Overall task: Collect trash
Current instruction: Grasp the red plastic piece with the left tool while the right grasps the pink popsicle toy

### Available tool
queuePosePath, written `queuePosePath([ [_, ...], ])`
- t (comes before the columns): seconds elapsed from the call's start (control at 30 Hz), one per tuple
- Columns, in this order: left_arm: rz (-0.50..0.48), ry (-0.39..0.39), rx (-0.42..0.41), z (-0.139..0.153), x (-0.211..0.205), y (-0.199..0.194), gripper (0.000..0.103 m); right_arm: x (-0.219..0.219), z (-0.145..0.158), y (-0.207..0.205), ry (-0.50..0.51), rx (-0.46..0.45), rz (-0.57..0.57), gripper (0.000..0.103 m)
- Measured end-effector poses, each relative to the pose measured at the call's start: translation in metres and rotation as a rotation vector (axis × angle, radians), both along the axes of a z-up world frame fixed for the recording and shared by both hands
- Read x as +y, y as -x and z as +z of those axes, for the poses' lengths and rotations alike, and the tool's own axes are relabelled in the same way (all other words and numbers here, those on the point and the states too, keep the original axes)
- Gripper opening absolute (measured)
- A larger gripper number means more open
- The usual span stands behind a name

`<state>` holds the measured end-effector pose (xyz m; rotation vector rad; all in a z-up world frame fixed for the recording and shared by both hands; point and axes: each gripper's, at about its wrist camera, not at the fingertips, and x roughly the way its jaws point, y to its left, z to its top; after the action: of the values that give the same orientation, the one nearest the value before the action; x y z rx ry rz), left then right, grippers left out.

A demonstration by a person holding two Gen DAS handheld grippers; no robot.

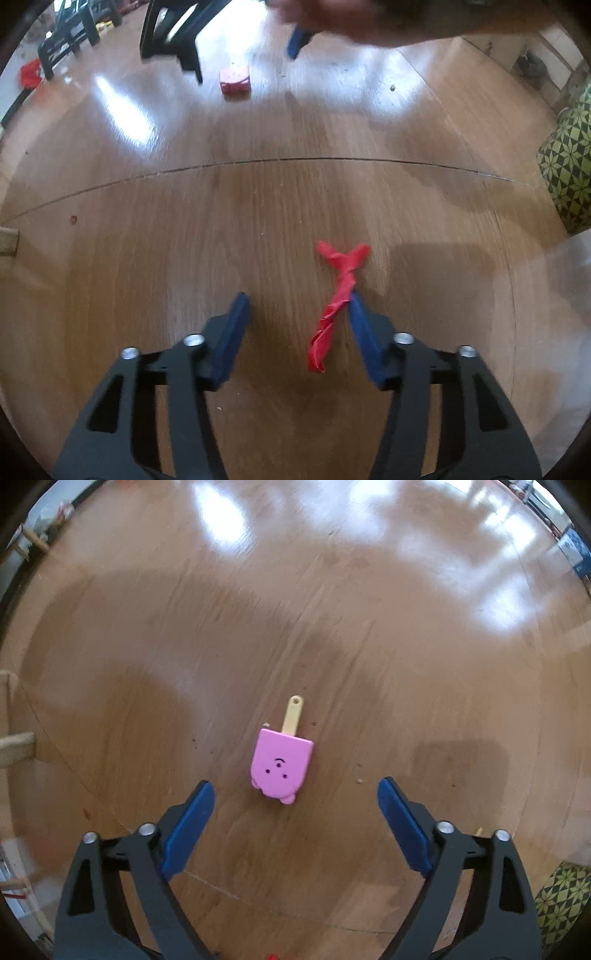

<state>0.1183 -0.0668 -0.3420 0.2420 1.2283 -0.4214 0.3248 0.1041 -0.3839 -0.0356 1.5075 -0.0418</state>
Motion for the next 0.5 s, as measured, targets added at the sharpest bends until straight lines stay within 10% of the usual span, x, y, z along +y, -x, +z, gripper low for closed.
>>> queuePosePath([
  [0.1,0.000,-0.006,0.012,0.001,-0.002,0.001,0.012,0.009,-0.003,0.004,0.009,-0.002,0.048,0.029],
  [0.5,0.008,0.009,0.080,0.071,0.018,0.006,0.007,-0.030,0.106,0.095,-0.061,-0.100,0.075,0.029],
])
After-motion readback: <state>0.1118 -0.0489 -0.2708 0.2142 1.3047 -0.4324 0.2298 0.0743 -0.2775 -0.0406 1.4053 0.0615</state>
